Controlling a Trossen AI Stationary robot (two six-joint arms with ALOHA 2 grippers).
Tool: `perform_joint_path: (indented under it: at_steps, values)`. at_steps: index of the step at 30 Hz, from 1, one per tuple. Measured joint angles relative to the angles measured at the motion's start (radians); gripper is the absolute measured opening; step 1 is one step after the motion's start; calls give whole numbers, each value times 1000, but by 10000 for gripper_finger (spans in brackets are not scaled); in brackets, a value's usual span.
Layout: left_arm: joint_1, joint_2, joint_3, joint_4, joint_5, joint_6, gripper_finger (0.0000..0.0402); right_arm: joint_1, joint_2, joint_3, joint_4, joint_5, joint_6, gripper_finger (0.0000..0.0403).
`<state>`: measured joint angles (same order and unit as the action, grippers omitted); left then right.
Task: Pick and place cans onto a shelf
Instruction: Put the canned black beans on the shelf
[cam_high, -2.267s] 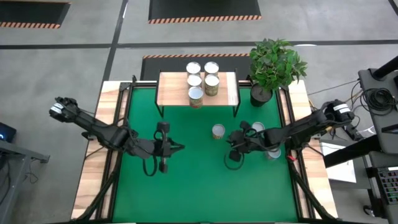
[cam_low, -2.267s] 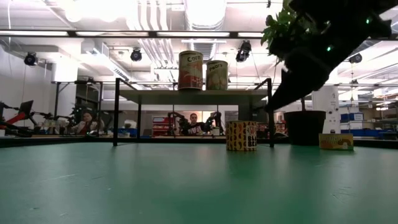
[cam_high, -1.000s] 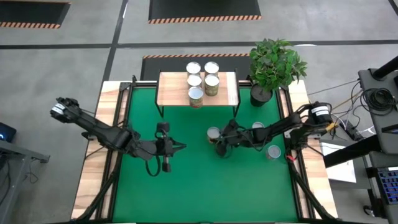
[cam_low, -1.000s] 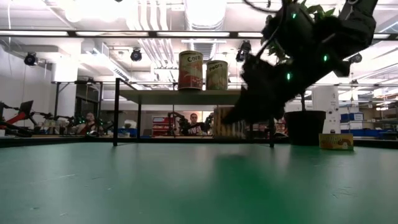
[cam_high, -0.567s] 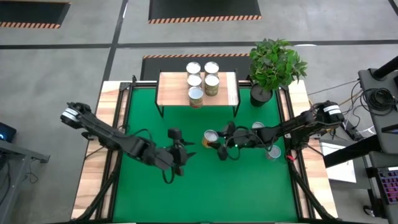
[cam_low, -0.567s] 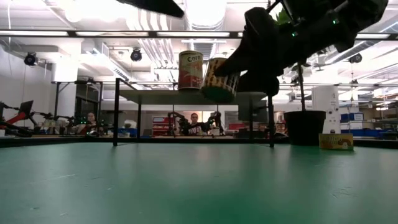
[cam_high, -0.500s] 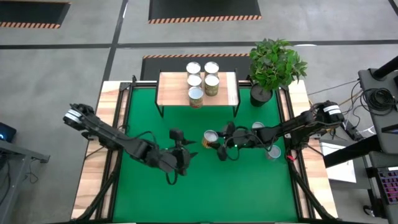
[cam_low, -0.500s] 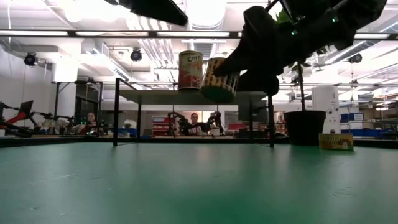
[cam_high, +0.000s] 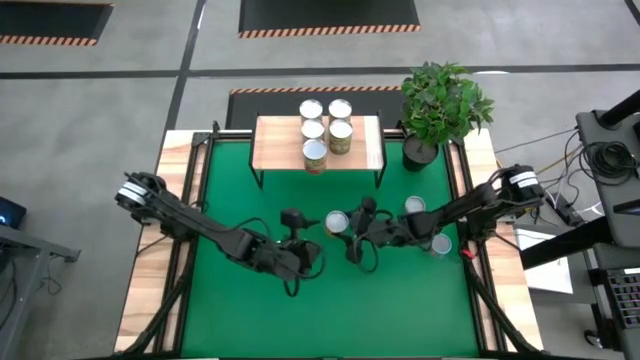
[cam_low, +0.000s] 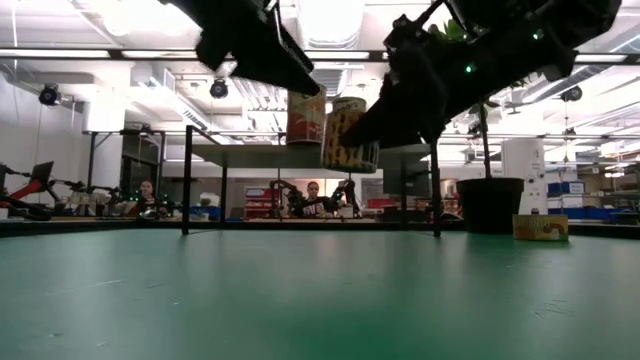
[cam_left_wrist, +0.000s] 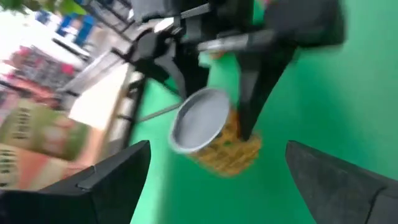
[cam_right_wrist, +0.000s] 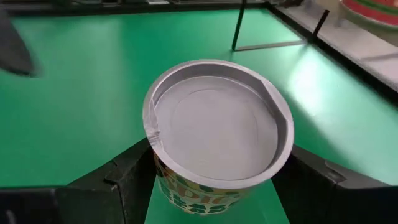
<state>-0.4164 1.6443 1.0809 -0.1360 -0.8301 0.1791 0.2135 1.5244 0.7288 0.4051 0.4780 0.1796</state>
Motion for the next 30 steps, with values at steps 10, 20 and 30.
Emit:
perform_joint_path:
  at_steps: [10,20,30]
  values:
    - [-1,-88,-228,302,63,-151,355,35,227,28,154,47,6,261]
    - [0,-86,-313,418,63,-282,355,35,304,107,123,46,22,311]
    - [3,-50,-326,477,90,-352,355,43,218,131,-25,39,4,360]
